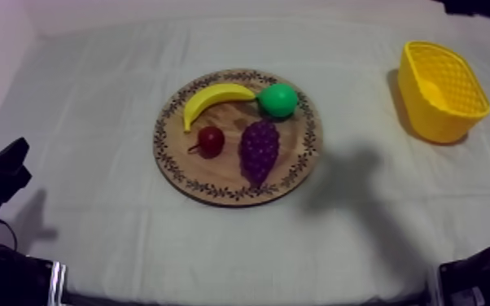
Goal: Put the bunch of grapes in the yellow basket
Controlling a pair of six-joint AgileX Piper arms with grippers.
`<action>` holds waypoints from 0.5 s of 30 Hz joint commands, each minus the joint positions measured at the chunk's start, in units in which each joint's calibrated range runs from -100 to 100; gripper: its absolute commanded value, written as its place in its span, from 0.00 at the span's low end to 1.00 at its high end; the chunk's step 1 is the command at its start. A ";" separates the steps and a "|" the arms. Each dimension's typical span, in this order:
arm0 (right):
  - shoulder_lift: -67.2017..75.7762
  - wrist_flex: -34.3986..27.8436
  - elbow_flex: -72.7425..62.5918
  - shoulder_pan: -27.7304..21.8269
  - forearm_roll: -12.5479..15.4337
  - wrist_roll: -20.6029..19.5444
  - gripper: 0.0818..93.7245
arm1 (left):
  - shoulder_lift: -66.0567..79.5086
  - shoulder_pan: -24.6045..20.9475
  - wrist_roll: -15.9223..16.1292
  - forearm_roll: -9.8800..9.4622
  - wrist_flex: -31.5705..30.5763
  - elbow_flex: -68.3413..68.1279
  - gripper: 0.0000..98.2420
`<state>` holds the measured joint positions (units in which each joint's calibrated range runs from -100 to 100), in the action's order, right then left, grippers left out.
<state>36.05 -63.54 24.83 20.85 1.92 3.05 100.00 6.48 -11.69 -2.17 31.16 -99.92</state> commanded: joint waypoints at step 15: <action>-25.63 -28.89 -31.96 6.53 -4.46 -13.03 0.00 | 0.00 0.00 -0.01 0.00 -0.03 0.03 0.00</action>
<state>12.49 -89.58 -4.74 27.21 -2.39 -8.69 100.00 6.48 -11.69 -2.17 31.16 -99.92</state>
